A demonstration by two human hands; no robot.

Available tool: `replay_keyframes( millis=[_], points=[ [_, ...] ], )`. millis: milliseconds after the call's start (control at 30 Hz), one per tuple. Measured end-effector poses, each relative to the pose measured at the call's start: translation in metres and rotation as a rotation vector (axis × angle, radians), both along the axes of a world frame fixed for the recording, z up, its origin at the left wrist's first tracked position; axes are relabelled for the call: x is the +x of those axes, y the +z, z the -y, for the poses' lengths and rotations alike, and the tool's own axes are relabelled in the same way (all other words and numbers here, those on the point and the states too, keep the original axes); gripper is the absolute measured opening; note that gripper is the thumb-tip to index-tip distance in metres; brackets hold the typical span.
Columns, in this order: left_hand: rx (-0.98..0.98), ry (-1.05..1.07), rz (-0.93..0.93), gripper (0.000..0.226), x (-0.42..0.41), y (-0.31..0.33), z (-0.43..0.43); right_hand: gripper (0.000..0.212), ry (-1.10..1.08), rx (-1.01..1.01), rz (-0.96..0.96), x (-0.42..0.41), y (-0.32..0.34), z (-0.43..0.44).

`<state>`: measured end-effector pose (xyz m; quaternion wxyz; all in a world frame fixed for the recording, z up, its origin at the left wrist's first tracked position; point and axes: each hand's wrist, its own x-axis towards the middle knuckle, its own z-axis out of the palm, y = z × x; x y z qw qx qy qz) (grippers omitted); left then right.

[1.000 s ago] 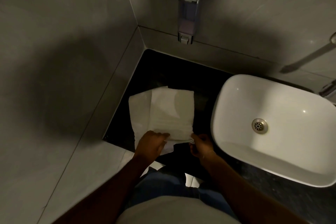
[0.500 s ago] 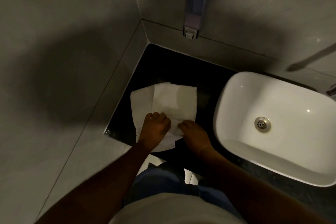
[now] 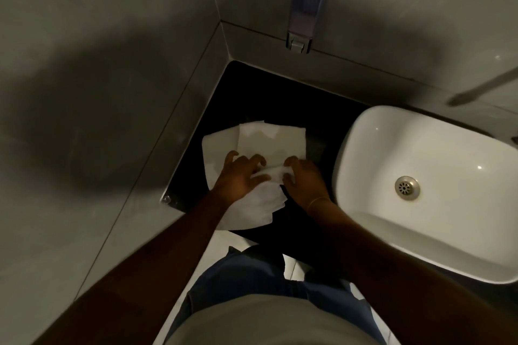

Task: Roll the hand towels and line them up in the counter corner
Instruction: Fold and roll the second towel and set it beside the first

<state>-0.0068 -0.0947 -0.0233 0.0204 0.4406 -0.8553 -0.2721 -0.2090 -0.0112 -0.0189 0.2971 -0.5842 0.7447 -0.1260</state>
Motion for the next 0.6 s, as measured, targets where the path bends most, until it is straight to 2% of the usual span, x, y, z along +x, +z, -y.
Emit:
replay_keyframes(
  millis=[67, 133, 233, 300, 367, 400, 467, 533, 600],
  points=[
    [0.054, 0.031, 0.026, 0.031, -0.009, 0.003, 0.016, 0.029, 0.034, -0.129, -0.203, 0.006, -0.004, -0.001],
    [0.040, 0.033, 0.087, 0.029, -0.015, 0.004, 0.028, 0.029, 0.143, -0.206, -0.306, 0.007, -0.008, -0.002],
    [-0.124, -0.005, 0.197, 0.032, -0.024, 0.000, 0.031, 0.038, 0.247, -0.164, -0.393, 0.006, -0.010, -0.002],
    [-0.320, -0.078, 0.229, 0.034, -0.024, 0.000, 0.024, 0.037, 0.258, -0.133, -0.447, 0.007, -0.008, 0.005],
    [-0.463, -0.190, 0.187, 0.037, -0.016, -0.004, 0.013, 0.034, 0.246, -0.084, -0.450, 0.011, -0.004, 0.018],
    [-0.473, -0.225, 0.177, 0.042, -0.010, -0.006, 0.009, 0.035, 0.236, -0.050, -0.430, 0.012, -0.002, 0.025],
    [-0.459, -0.234, 0.214, 0.054, -0.002, -0.008, 0.008, 0.037, 0.196, 0.000, -0.366, 0.011, 0.001, 0.037],
    [-0.418, -0.192, 0.244, 0.055, -0.005, -0.008, 0.016, 0.037, 0.148, 0.024, -0.304, 0.007, 0.002, 0.049],
    [-0.281, -0.132, 0.211, 0.054, -0.012, -0.004, 0.030, 0.036, 0.111, 0.027, -0.278, 0.001, 0.003, 0.062]
  ],
)
